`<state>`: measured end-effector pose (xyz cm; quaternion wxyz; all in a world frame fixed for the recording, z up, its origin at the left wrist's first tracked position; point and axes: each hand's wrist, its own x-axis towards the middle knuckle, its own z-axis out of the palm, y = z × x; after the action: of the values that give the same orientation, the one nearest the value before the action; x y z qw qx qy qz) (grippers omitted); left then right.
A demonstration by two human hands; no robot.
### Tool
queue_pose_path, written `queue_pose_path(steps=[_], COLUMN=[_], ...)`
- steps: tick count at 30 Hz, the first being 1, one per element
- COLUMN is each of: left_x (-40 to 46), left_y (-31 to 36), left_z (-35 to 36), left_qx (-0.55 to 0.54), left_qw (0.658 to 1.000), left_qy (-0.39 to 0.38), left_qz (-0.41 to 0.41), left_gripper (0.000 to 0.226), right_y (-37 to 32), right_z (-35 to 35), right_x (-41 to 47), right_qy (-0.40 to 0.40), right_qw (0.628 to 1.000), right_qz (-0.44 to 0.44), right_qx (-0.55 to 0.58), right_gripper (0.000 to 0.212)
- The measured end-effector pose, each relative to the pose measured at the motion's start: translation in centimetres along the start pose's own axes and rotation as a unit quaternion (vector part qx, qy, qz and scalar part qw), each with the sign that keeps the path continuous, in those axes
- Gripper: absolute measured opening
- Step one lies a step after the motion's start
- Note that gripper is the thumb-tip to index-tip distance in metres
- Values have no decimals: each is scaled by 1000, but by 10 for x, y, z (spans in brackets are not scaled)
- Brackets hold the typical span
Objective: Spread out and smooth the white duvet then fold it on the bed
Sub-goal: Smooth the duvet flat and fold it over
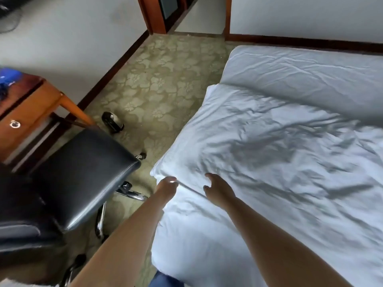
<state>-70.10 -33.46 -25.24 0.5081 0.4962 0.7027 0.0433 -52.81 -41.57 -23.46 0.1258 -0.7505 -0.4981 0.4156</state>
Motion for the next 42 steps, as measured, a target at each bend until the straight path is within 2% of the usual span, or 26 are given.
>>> queue_pose_path(steps=[6,10,14,18,21,23,25,27,29,33,35,36,38,40,42], left_x=[91,162,223,273,300,318,336,349,358,354,337,327,305,280,251], left_y=[9,17,20,14,12,8,2,-3,-4,18,38,46,60,74,85], left_z=[-45,-59,-58,-43,-30,-22,-16,-13,-13,-31,-46,-52,-65,-76,-82], left_qx=[61,89,50,60,107,103,75,62,73,125,126,130,132,122,114], left_qw=[997,989,982,974,964,959,954,950,946,943,947,949,954,961,970], left_qy=[-43,-113,-177,-209,-241,-262,-288,-301,-310,-300,-290,-286,-270,-246,-214], left_qz=[21,29,36,56,23,-10,-37,-55,-63,-74,-52,-36,-7,11,24], left_gripper=[41,45,58,80,123,142,150,152,145,83,60,51,40,34,40], right_y=[-60,-94,-102,-85,-68,-57,-46,-38,-36,-47,-58,-63,-74,-88,-99], right_z=[37,61,78,90,95,98,103,109,114,116,111,108,107,109,104], right_x=[90,149,203,242,266,275,284,292,298,296,281,267,234,201,177], right_qy=[29,59,104,152,167,199,226,219,221,213,176,135,15,-53,-49], right_qw=[999,993,985,961,945,921,898,894,896,899,921,948,987,991,993], right_qz=[43,93,127,219,264,295,308,306,301,299,267,232,153,110,98], right_qx=[17,42,48,72,101,160,219,242,239,238,224,173,34,-61,-51], right_gripper=[49,48,53,52,45,40,31,14,11,15,25,32,65,97,111])
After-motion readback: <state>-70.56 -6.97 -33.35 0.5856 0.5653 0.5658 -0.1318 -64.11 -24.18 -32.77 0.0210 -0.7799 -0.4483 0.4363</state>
